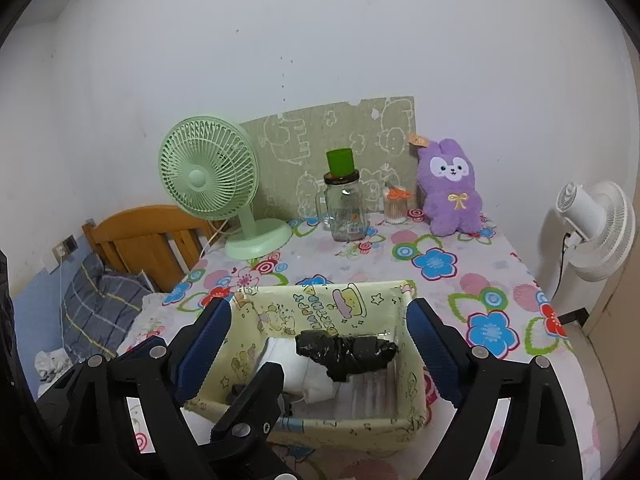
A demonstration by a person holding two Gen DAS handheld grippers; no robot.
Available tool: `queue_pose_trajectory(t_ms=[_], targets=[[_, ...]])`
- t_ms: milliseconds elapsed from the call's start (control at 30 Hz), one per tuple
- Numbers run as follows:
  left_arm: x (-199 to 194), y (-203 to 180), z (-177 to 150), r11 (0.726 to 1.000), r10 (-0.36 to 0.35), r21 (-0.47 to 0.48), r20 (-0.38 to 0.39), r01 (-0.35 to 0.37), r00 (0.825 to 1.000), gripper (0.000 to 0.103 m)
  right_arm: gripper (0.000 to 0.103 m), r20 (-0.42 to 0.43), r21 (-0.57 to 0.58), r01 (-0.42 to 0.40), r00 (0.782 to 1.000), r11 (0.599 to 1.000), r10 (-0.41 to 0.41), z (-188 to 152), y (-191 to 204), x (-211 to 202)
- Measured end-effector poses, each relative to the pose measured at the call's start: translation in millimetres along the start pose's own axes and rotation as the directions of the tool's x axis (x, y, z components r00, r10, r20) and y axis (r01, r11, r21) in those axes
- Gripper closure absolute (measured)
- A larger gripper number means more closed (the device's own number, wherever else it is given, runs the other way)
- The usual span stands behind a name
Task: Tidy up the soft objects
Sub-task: 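Open the left tool to drop the gray hat while the right tool releases the black bag, then withdraw both tools up and out of the basket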
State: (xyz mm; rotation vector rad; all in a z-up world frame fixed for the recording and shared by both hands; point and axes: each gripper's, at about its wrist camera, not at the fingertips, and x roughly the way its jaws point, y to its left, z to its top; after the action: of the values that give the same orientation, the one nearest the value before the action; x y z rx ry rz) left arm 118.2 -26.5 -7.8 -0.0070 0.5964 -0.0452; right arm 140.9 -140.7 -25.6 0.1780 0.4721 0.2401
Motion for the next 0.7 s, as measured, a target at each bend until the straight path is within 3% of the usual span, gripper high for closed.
queue_pose_trajectory(t_ms=[700], targets=[[-49.3, -10.2, -19.8, 0.999, -0.001, 0.033, 0.067, -0.001, 0.998, 0.0, 0.0, 0.041, -0.039, 0.034, 0.999, 0.999, -0.032, -15.7, 2.4, -58.6]])
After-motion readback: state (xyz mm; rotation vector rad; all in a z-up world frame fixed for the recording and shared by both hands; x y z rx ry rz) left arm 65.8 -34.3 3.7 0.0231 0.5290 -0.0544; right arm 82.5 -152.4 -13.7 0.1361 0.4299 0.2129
